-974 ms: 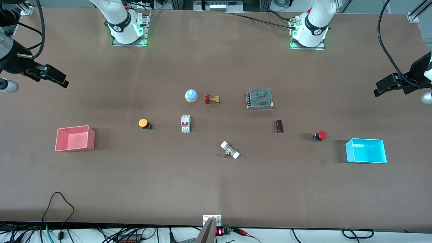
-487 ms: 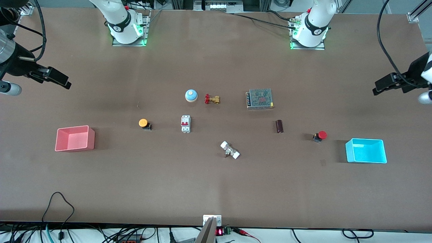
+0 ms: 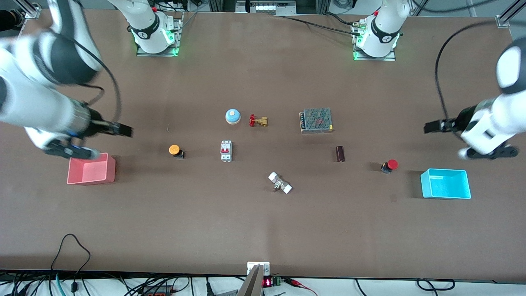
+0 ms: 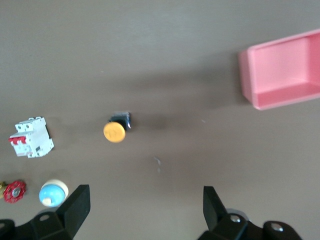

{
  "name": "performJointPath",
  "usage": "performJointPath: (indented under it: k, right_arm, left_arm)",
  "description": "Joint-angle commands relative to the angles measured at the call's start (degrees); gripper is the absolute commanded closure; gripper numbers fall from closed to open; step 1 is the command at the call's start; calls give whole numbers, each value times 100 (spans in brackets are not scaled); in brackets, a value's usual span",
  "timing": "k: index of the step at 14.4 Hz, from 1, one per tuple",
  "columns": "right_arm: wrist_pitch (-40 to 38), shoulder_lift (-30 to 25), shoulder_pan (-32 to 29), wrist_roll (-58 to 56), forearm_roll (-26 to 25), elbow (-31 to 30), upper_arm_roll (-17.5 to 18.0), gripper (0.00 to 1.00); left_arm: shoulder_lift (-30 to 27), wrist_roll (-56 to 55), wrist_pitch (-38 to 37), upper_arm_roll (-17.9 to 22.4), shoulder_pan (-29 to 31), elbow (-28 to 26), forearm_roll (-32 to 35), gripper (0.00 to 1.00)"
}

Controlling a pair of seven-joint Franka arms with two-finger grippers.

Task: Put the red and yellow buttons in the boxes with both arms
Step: 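Lower the right gripper onto the yellow button while the left gripper lowers onto the red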

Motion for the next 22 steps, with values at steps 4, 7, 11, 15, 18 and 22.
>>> performJointPath:
  k: [4,7,11,15,18,22]
  right_arm:
    - [2020,-3,474,216,-48,-1374,-14,0]
    - [2926,-100,448,225,-267,-2078,196,0]
    - [3929,-30,439,410,-373,-2651,250,0]
    - [4063,181,457,418,-610,-2660,259,0]
    - [4238,365,465,427,-839,-2625,259,0]
    - [4282,523,448,436,-751,-2555,259,0]
  left_arm:
    - [1098,313,907,35,-75,51,-23,0]
    - [1424,1034,1469,35,-119,-45,-14,0]
    - [1705,1290,2058,35,-137,-186,144,0]
    - [1767,1625,2736,35,-260,-669,135,0]
    - [1759,1668,2745,35,-251,-819,135,0]
    - [1741,1747,2754,35,-260,-925,135,0]
